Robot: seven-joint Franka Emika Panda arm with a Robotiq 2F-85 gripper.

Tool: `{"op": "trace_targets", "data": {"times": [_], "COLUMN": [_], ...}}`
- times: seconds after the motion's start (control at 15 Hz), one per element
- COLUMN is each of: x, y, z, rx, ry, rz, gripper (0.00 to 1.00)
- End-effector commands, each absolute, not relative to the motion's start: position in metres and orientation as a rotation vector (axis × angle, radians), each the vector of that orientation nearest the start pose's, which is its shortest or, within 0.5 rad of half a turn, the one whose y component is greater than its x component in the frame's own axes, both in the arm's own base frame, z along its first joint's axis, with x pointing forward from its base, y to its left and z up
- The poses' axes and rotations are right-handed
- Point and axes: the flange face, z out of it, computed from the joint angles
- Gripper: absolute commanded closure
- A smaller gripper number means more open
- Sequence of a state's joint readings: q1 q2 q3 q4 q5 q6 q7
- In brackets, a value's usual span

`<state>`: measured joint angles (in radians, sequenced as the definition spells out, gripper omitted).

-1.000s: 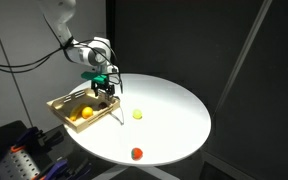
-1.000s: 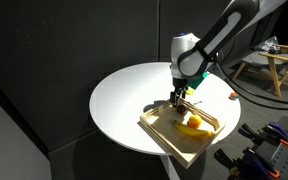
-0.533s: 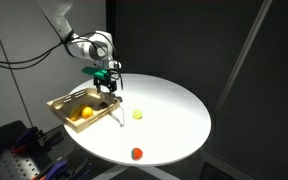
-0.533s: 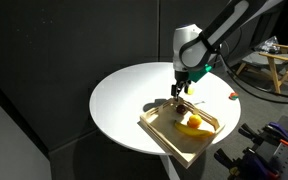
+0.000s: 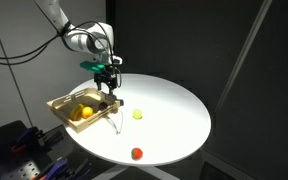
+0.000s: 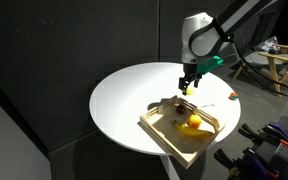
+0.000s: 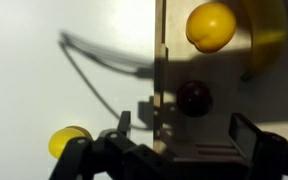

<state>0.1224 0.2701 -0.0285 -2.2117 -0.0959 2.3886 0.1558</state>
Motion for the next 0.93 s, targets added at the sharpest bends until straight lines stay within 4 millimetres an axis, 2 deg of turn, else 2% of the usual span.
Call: {"op": "trace_targets", "data": {"times": [0.0, 0.47, 0.87], "x": [0.514, 0.488, 0.479], "y": [0.038, 0.017, 0.010], "z": [0.267, 0.280, 0.283], "rx": [-3.232, -3.228, -3.225], "ry": [-0.002, 0.036, 0.045], "rz": [0.169, 0.205, 0.207], "gripper": [0.00, 0.00, 0.00]}}
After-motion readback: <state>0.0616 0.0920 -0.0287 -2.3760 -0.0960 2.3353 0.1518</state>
